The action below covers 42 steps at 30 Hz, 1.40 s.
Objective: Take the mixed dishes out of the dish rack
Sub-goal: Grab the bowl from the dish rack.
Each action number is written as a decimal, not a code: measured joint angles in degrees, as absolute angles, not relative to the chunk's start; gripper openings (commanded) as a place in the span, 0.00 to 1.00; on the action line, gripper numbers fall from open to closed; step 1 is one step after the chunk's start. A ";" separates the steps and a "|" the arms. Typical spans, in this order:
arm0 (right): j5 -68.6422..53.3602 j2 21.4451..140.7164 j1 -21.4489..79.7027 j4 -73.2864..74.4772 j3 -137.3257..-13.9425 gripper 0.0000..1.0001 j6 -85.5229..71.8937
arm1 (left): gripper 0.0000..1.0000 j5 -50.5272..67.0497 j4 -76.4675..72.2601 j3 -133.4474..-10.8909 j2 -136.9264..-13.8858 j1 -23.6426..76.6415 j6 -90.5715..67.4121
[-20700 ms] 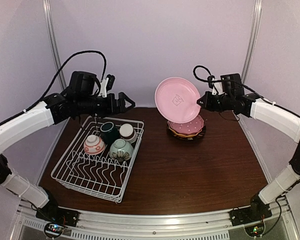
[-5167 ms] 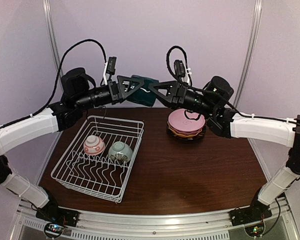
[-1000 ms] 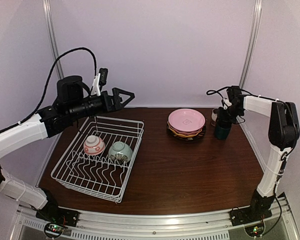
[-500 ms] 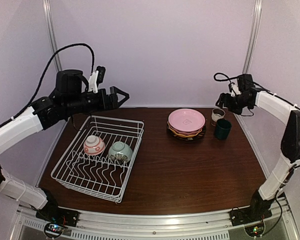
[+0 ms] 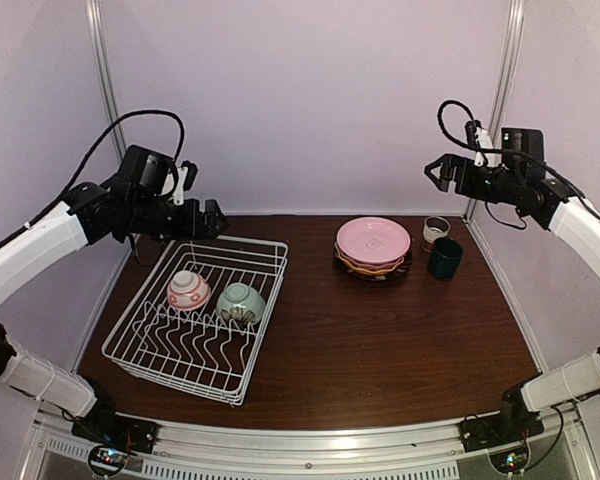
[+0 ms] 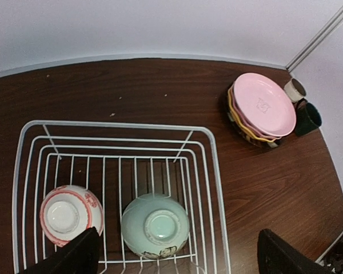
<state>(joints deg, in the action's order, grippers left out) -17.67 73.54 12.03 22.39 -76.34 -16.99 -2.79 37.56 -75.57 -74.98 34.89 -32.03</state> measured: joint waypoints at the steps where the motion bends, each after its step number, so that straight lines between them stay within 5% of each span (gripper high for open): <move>1: -16.78 72.73 13.52 22.61 -76.34 1.00 -15.97 | 0.97 -3.11 38.85 -75.55 -75.44 33.91 -32.05; 14: -19.94 54.26 20.45 9.63 -53.78 1.00 -15.90 | 0.91 -9.87 44.77 -72.55 -84.09 25.50 -32.93; 42: -26.22 57.71 20.45 9.63 -53.67 1.00 -16.73 | 0.65 -13.82 41.34 -70.37 -96.86 21.78 -33.63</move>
<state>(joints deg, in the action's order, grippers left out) -26.22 57.71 20.45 9.63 -53.67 -16.73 -13.82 41.34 -70.37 -96.86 21.78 -33.63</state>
